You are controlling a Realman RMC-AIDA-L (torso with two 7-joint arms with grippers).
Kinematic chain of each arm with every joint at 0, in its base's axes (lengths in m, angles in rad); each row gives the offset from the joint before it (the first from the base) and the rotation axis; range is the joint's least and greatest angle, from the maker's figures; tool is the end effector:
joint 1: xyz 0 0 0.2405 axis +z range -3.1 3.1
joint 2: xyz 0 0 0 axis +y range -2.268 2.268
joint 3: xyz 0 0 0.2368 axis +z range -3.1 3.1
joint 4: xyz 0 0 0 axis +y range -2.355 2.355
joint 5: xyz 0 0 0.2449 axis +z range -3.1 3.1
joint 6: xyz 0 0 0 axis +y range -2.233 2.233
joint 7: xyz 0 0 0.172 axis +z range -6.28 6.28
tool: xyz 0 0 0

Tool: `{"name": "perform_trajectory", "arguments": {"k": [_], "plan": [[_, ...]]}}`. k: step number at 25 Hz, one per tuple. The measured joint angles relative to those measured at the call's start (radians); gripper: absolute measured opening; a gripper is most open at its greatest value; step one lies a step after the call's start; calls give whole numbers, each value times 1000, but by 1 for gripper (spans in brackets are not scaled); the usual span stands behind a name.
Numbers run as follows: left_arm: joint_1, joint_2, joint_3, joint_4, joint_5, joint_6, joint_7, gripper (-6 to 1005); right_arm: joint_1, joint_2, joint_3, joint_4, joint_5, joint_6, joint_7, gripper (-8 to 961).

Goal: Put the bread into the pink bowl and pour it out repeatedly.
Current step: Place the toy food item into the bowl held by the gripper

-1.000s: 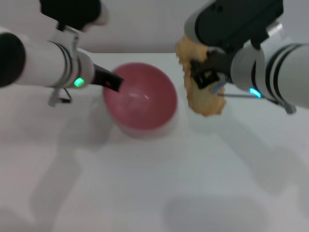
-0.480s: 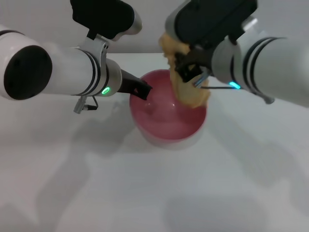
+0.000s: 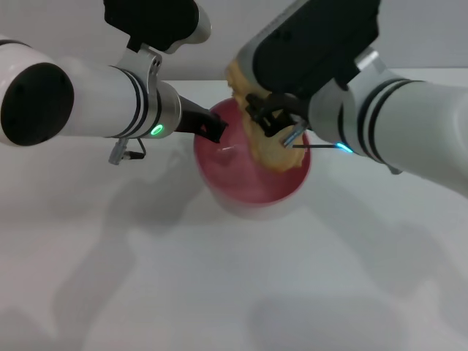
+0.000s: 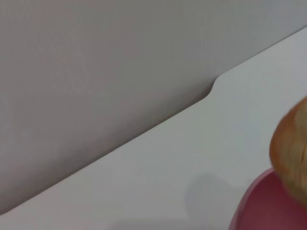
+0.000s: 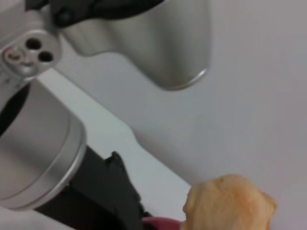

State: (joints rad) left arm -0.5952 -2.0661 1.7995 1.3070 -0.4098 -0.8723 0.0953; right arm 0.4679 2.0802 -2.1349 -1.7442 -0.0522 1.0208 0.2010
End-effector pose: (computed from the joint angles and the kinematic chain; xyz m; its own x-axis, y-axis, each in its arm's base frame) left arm -0.1135 0.4292 -0.0787 0.8229 0.5461 0.1568 0.5052 -0.5771 -0.6417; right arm 0.0349 0.3584 -0.0772 0.9408 -0.3218 -0.1063 -0.2856 -0.5837 -0.7601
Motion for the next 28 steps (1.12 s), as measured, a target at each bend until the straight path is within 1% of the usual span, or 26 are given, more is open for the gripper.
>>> {"name": "perform_trajectory", "arguments": {"k": [10,14,15,16,18,20,21,24,25,26,28], "plan": [[0,1,-11,-3,8,6,1,41,-9,0,1,25,-16,-14,7,507],[-1,2,-13,-9,10,16,1,41,-19,-1,-3,-1,-41,-16,6,610],[-1,2,-13,-9,10,16,1,41,-35,-1,-4,-20,-72,-18,8,637],[6,4,-15,-14,26,46,2,41,-58,0,-3,-40,-114,-23,13,664],[12,4,-15,-14,45,67,3,41,-128,5,8,-87,-229,-65,29,664],[22,4,-16,-14,81,107,3,41,-196,6,39,-133,-283,-100,32,665],[26,4,-18,-13,97,123,3,41,-230,6,64,-160,-291,-112,29,665],[48,4,-21,1,150,179,3,41,-293,7,119,-209,-281,-118,16,666],[56,5,-17,9,172,199,3,41,-333,9,150,-221,-273,-120,29,666],[61,5,-14,15,190,214,4,41,-333,9,150,-221,-273,-120,29,665],[72,4,-2,26,234,250,9,41,-356,10,206,-221,-236,-103,80,664]]}}
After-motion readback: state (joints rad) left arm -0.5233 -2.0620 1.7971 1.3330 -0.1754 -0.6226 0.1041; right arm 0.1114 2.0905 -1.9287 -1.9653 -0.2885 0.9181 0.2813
